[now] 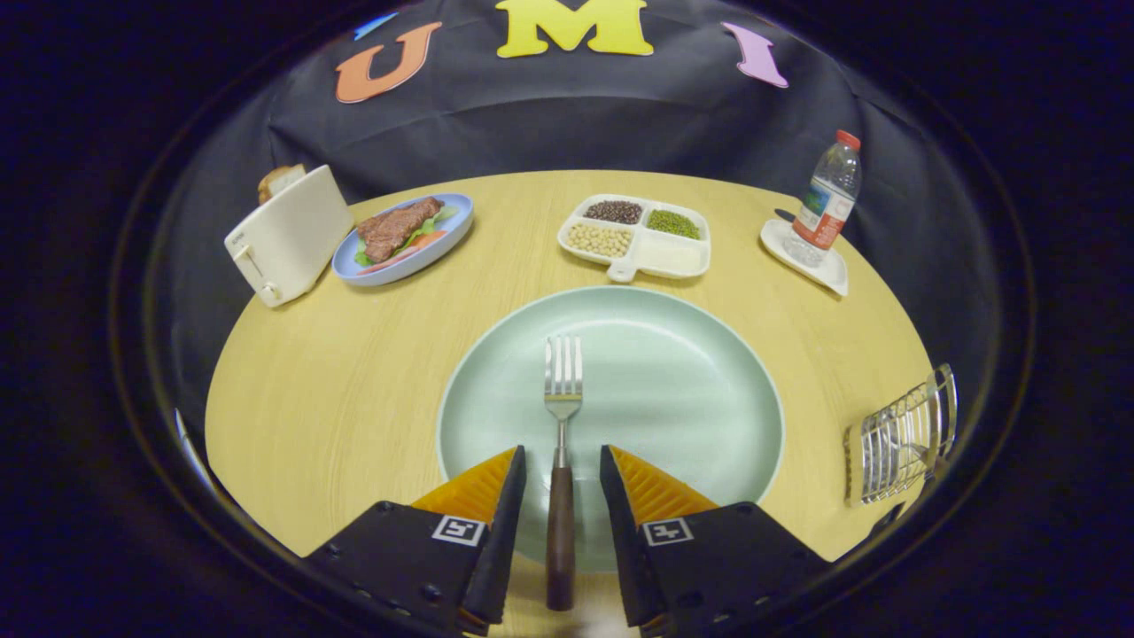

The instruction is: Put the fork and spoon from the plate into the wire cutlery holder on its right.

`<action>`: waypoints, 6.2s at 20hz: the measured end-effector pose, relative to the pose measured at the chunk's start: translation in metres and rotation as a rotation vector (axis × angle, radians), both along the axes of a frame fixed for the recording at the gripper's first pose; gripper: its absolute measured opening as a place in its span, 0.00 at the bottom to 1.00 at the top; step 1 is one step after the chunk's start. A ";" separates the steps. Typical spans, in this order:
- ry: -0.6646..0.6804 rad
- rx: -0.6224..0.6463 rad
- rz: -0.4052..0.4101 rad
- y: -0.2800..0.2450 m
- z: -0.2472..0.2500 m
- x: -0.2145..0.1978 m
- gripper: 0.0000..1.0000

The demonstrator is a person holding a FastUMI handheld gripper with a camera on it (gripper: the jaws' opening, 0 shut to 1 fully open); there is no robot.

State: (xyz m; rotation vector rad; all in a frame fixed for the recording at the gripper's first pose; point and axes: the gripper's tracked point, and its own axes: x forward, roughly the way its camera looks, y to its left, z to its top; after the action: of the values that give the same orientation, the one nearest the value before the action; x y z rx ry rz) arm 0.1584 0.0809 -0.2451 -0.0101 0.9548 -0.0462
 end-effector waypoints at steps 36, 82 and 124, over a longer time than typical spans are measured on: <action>-0.405 0.024 -0.053 -0.132 0.178 -0.102 0.01; -0.265 0.014 -0.110 -0.254 0.138 -0.129 0.06; -0.910 -0.048 0.051 -0.071 0.263 -0.267 0.94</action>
State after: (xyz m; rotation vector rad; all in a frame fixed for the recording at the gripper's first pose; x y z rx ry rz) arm -0.1087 0.0103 0.0180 -0.0529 0.0437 -0.0220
